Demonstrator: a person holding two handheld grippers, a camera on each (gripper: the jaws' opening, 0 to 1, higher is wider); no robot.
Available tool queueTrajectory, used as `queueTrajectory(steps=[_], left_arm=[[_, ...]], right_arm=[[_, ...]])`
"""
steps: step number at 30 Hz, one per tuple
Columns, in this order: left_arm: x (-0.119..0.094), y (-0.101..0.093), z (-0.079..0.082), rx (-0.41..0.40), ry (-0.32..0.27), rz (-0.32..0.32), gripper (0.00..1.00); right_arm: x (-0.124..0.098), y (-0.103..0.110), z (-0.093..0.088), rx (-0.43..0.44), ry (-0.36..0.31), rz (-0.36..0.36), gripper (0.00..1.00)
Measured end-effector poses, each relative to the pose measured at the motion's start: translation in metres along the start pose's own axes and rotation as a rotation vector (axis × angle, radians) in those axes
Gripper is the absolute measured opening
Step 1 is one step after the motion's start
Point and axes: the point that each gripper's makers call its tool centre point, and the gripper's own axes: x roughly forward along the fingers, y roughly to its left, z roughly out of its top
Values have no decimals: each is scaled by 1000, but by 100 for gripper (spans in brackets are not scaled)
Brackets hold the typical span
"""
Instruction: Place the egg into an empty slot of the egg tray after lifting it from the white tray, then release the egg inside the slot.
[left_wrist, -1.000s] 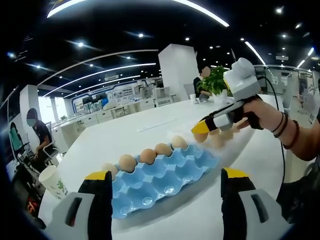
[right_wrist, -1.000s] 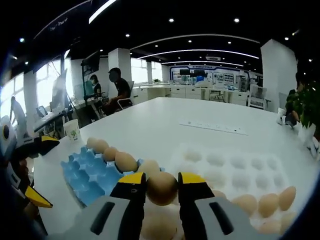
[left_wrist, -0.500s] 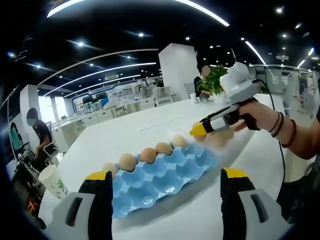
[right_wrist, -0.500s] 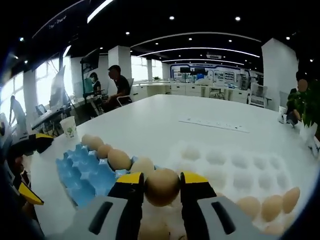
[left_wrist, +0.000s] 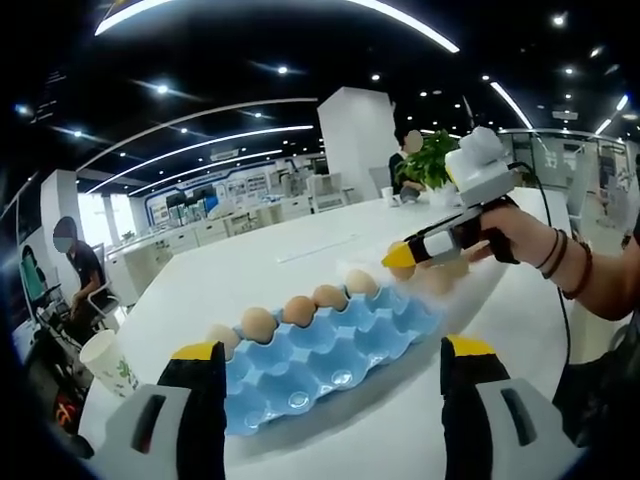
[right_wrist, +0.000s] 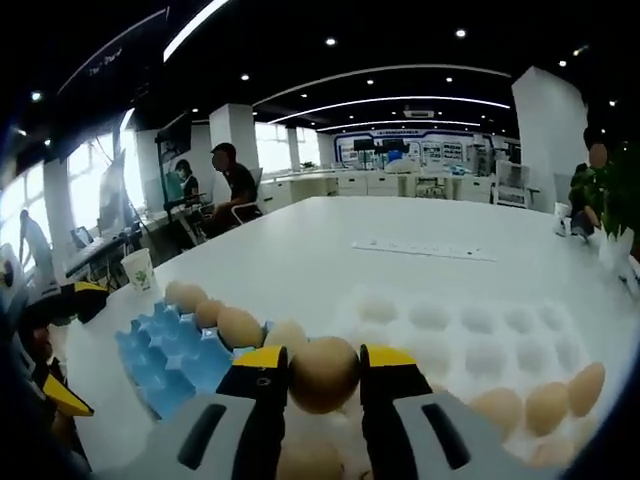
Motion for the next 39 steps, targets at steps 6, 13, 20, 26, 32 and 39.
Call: queueTrajectory(steps=[6,13,20,26,32,39], left_arm=[[-2,0,2,-2,-5,4,92],[-5,6,3,-8,-12,39,96],[-10,7,4,13,-16,53,97],[-13,8,6,7,-30,53,99],[-14,8,6,-17,-29,49,100],[-15,11,8,-14,-34,47,100]], right_arm=[[0,11,10,-21,-23,24,29],[6,43,21,-70,-64,108,29],[11,69,30,-105,-76,166,29],[15,84,31,-116,-66,203,29],[24,103,32,-116,-68,267,29],[38,121,32,-128,-78,337,29]])
